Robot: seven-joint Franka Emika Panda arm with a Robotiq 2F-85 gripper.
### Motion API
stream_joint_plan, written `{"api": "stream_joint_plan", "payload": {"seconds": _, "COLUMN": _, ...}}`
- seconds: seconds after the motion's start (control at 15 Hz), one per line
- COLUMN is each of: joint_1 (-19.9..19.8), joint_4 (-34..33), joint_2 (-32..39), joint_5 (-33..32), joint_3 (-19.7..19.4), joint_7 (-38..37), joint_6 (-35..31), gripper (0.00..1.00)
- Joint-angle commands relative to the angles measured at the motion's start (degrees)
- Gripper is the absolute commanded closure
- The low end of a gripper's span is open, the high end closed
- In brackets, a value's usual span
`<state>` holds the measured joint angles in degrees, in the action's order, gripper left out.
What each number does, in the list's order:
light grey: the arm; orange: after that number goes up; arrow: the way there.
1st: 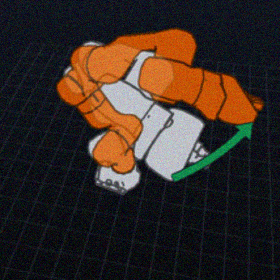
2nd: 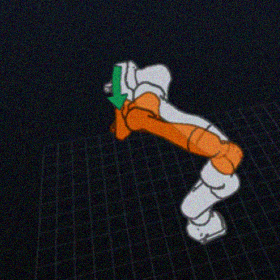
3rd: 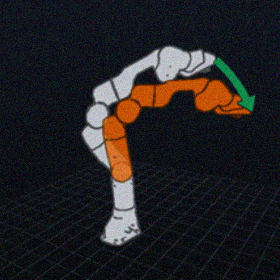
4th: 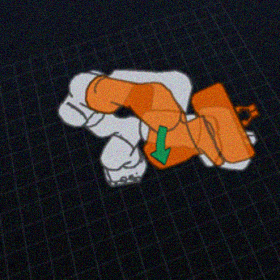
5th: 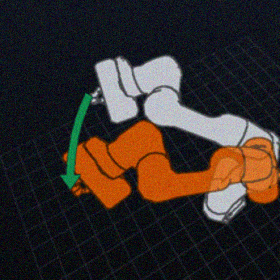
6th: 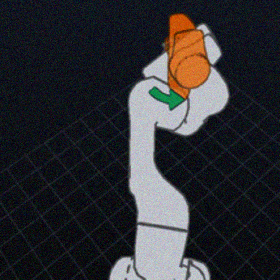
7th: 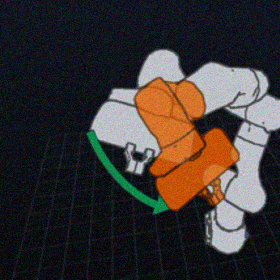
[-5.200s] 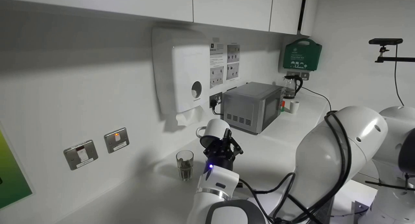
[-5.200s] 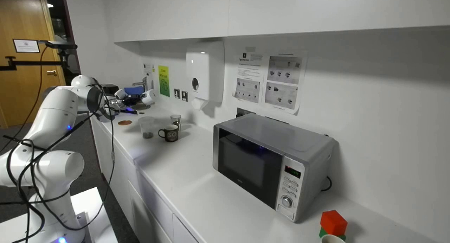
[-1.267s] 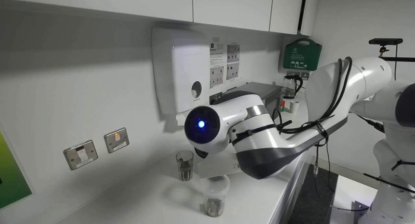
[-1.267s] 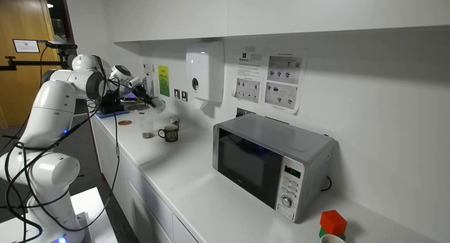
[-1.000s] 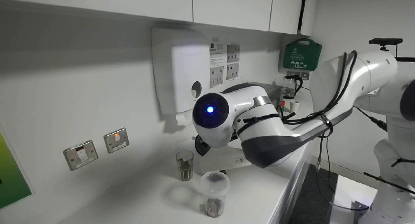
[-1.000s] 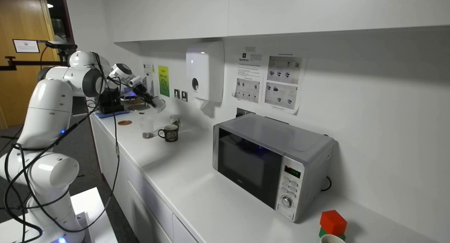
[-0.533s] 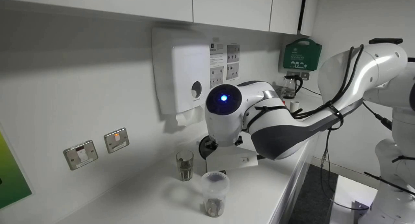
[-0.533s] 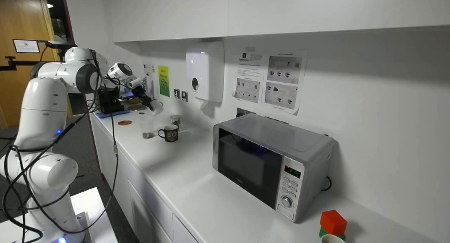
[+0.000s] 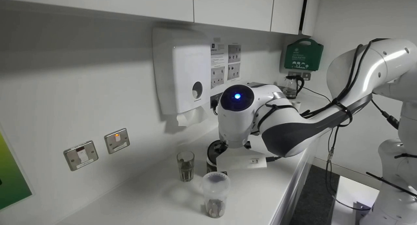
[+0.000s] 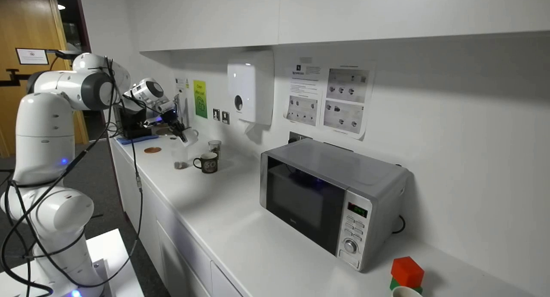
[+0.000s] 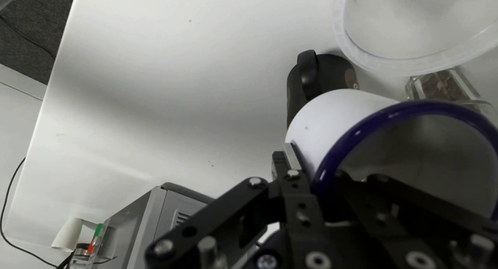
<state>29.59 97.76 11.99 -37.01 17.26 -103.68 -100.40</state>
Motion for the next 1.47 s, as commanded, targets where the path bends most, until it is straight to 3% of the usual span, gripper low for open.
{"api": "stream_joint_plan", "payload": {"seconds": 0.0, "joint_1": -3.0, "joint_4": 8.7, "joint_2": -6.9, "joint_5": 2.9, "joint_3": 0.2, "joint_7": -1.3, "joint_6": -5.9, "gripper": 0.98}}
{"api": "stream_joint_plan", "payload": {"seconds": 0.87, "joint_1": -9.6, "joint_4": 23.6, "joint_2": -15.6, "joint_5": 11.4, "joint_3": -0.6, "joint_7": 0.0, "joint_6": -19.7, "gripper": 0.98}}
{"api": "stream_joint_plan", "payload": {"seconds": 1.27, "joint_1": -10.6, "joint_4": 24.8, "joint_2": -15.8, "joint_5": 11.7, "joint_3": -0.2, "joint_7": 0.0, "joint_6": -20.4, "gripper": 0.98}}
{"api": "stream_joint_plan", "payload": {"seconds": 1.4, "joint_1": -10.3, "joint_4": 22.3, "joint_2": -13.0, "joint_5": 11.0, "joint_3": 0.2, "joint_7": -0.3, "joint_6": -17.9, "gripper": 0.94}}
